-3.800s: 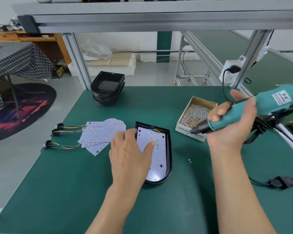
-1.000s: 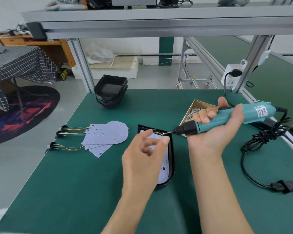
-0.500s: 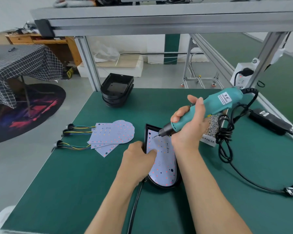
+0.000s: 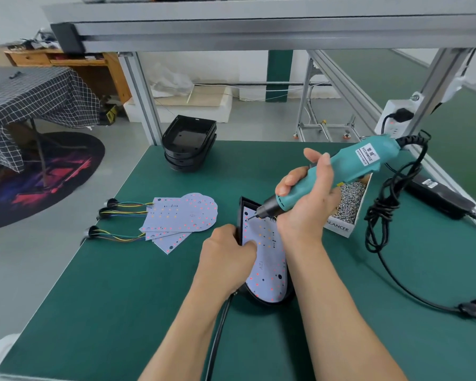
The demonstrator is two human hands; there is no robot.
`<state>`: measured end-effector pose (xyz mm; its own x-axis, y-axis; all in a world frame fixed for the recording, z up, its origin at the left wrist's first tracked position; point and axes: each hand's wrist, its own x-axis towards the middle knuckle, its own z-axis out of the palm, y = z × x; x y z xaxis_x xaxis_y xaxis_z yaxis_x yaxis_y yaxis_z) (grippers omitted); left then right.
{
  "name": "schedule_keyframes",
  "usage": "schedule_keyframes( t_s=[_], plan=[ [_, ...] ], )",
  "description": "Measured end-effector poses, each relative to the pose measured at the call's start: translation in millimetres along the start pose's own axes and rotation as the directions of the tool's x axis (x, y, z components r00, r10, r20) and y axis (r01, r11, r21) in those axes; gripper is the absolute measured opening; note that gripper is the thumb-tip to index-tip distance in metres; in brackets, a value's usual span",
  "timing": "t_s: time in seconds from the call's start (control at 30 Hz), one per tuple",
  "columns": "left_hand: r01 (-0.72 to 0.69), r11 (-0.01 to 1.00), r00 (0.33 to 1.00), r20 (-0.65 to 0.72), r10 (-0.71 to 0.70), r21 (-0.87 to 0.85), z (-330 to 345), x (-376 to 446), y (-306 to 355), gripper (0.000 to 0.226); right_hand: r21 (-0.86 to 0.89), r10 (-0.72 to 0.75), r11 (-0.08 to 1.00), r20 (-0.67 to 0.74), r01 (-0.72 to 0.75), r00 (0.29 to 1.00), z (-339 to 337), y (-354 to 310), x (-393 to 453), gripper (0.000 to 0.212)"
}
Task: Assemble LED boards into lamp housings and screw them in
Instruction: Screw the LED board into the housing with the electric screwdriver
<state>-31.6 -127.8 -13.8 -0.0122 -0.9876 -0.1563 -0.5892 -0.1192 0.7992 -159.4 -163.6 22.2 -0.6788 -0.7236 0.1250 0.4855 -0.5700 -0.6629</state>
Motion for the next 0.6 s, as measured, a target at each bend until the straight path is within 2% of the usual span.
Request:
schedule_keyframes(
  t_s=[0.43,0.6],
  plan=[
    [-0.032,0.997,0.998,-0.053,0.035,0.069,2.3,-1.1,2.7,0.03,-0.083,-0.063,0.994,0.114,0.073,0.991,7.2,-1.0,-5.8,0.022],
    [-0.027,0.997,0.998,-0.059,0.032,0.076,2.9,-0.8,2.3,0.032,-0.098,-0.062,0.993,0.111,0.073,0.992,7.7,-0.4,-6.9,0.021]
  ],
)
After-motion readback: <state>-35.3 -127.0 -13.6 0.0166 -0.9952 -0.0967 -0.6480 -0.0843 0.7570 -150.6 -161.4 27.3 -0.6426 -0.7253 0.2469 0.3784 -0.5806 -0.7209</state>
